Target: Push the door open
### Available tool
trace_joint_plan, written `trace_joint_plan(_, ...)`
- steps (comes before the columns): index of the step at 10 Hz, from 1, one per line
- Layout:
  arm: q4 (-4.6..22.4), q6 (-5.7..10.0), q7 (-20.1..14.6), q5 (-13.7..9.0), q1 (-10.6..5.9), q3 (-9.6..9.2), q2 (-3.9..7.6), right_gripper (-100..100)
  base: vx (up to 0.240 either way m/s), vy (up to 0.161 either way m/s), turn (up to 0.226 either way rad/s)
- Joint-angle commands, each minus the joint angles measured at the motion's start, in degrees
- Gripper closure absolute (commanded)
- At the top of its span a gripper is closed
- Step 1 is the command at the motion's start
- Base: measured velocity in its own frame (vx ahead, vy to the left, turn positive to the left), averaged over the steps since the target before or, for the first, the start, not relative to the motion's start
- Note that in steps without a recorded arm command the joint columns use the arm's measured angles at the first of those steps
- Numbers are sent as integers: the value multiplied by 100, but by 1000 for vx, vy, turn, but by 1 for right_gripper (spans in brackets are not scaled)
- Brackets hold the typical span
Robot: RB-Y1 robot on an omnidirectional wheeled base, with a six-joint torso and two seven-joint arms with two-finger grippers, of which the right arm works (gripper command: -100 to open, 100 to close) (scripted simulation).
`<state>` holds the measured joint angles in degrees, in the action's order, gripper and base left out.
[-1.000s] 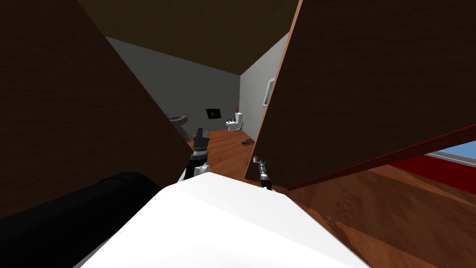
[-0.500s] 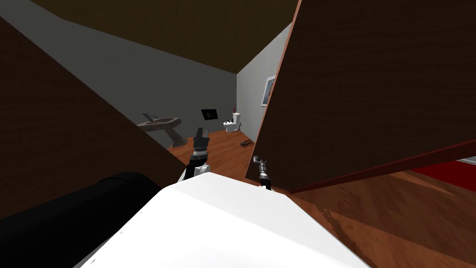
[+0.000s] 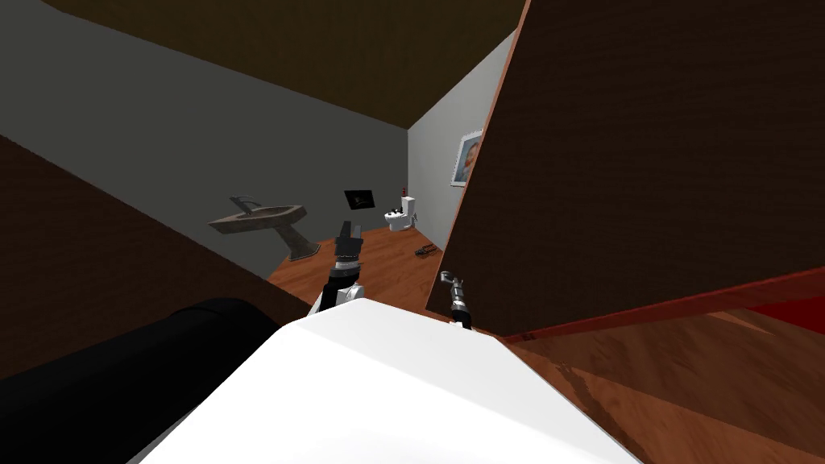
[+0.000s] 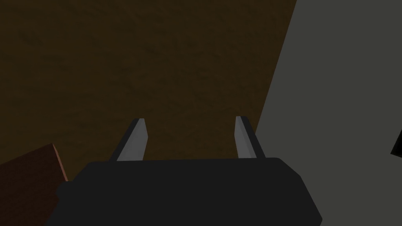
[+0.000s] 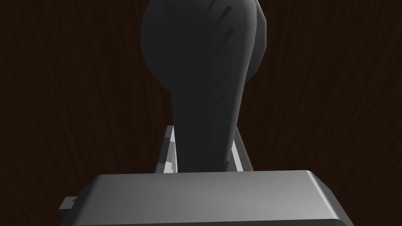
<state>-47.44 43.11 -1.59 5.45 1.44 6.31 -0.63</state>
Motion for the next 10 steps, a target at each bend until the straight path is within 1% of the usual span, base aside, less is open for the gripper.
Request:
trace_joint_plan(1, -279, -96, -14, -16, 89, 39, 92, 100, 132, 9, 2)
trace_joint_plan(2, -283, -96, 28, -72, 87, 141, 161, 100, 192, 15, -67)
trace_joint_plan(3, -285, -96, 51, -103, 86, 196, 172, 100, 234, 42, -89)
trace_joint_plan(5, -289, -96, 97, -165, 84, 307, 139, 100, 230, 101, -77)
trace_joint_plan(7, -293, -96, 139, -222, 82, 409, 42, 100, 173, 114, -84)
trace_joint_plan(9, -297, -96, 183, -281, 80, 514, -148, 100, 150, 123, -99)
trace_joint_plan(10, -298, -96, 189, -290, 79, 531, -190, 100, 72, 85, -18)
